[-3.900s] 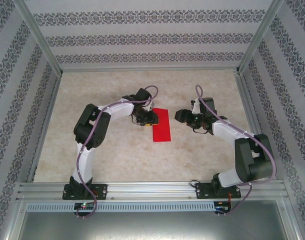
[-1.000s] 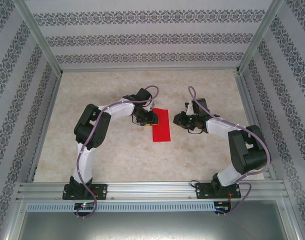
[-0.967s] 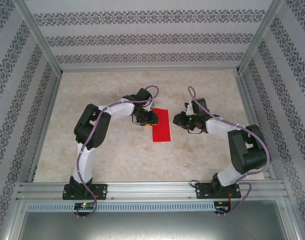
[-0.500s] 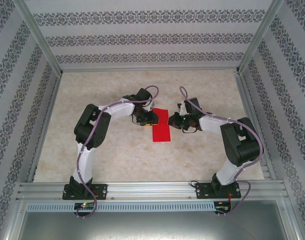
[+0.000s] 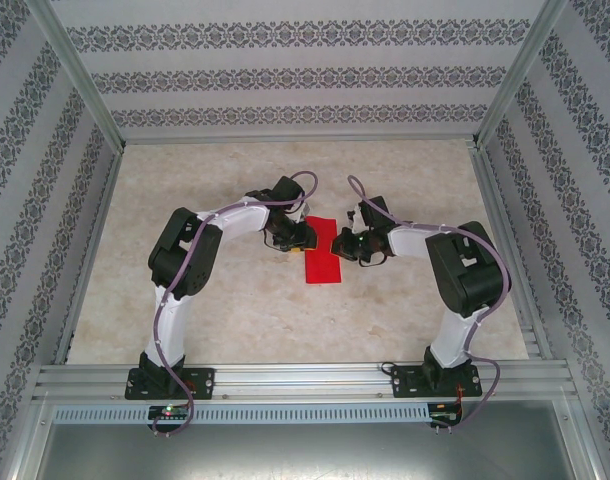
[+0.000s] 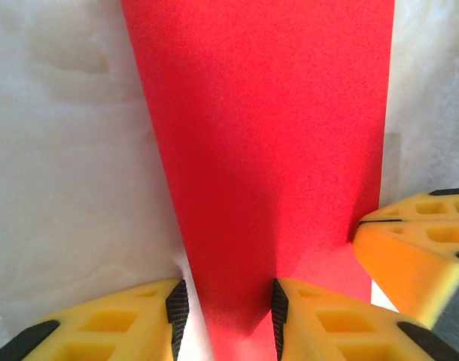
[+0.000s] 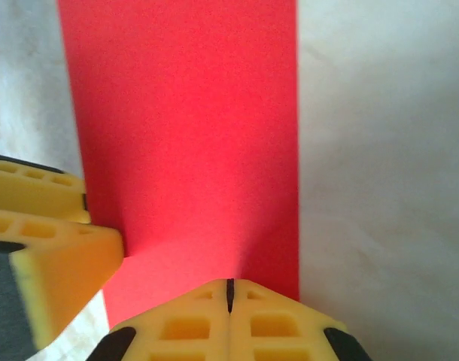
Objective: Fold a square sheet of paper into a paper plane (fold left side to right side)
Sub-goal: Hold the square sheet of paper at the center of the table, then first fold the square sheet of paper in half at the center of the table.
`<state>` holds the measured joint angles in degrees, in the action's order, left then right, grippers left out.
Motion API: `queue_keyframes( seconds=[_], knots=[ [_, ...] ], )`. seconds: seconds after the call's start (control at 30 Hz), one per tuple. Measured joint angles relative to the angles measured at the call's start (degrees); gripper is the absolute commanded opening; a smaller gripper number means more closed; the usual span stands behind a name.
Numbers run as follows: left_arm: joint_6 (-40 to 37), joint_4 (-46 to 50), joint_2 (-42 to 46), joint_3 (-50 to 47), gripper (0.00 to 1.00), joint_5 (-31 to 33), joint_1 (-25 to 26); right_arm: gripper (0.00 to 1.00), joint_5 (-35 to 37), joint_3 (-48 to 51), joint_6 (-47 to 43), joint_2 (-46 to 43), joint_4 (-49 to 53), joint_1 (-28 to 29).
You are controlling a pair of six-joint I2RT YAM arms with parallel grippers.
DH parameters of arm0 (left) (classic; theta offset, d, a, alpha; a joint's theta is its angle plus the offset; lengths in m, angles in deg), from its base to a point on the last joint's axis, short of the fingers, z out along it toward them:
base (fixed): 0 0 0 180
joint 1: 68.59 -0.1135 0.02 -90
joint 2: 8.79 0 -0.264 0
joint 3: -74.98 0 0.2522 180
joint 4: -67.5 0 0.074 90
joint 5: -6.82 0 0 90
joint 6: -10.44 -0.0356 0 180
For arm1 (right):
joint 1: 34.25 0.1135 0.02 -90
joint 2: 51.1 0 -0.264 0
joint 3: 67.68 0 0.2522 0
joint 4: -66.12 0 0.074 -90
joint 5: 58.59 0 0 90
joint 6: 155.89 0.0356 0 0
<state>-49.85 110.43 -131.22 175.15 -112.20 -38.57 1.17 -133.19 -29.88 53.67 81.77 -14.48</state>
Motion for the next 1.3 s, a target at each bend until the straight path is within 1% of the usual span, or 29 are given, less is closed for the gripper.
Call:
queue_keyframes(
  seconds=[0.17, 0.3, 0.37, 0.47, 0.6, 0.67, 0.77, 0.83, 0.93, 1.0, 1.17, 1.3],
  knots=[
    [0.0, 0.0, 0.0, 0.1, 0.41, 0.0, 0.0, 0.05, 0.0, -0.3, -0.8, 0.2, 0.3, 0.0],
    [0.0, 0.0, 0.1, 0.1, 0.45, 0.0, 0.0, 0.04, 0.0, -0.4, -1.7, 0.4, 0.6, 0.0],
    [0.0, 0.0, 0.3, 0.1, 0.48, 0.2, 0.2, 0.05, 0.0, -0.4, -1.9, 0.4, 0.6, 0.0],
    [0.0, 0.0, 1.0, 0.0, 0.54, 1.3, 0.9, 0.05, 0.0, -0.4, -2.1, 0.4, 0.7, 0.0],
    [-0.2, 0.0, 3.1, -1.3, 0.54, 4.3, 1.4, 0.04, 0.0, -0.4, -2.4, 0.5, 0.6, 0.0],
    [-0.2, -0.2, 5.3, -2.5, 0.51, 5.2, 1.4, 0.04, 0.0, -0.4, -2.6, 0.5, 0.6, 0.0],
    [0.2, -1.8, 8.3, -4.3, 0.42, 5.3, 1.4, 0.04, 0.0, -0.4, -2.8, 0.5, 0.6, 0.0],
    [0.6, -3.2, 9.7, -5.1, 0.35, 4.8, 1.4, 0.04, 0.0, -0.5, -3.0, 0.6, 0.6, 0.0],
    [0.9, -5.9, 9.6, -5.3, 0.26, 2.2, 1.4, 0.04, -0.1, -0.5, -3.0, 0.6, 0.7, 0.0],
    [1.6, -8.0, 9.3, -5.7, 0.24, 0.1, 1.4, 0.04, -0.1, -0.7, -3.0, 0.7, 0.9, 0.0],
    [3.6, -14.6, 6.7, -6.8, 0.22, -6.4, 1.4, 0.04, -0.1, -0.7, -3.2, 0.7, 1.0, 0.0],
    [4.2, -16.4, 4.8, -7.7, 0.22, -8.3, 1.4, 0.04, -0.1, -0.9, -3.4, 0.7, 1.4, 0.0]
  ],
)
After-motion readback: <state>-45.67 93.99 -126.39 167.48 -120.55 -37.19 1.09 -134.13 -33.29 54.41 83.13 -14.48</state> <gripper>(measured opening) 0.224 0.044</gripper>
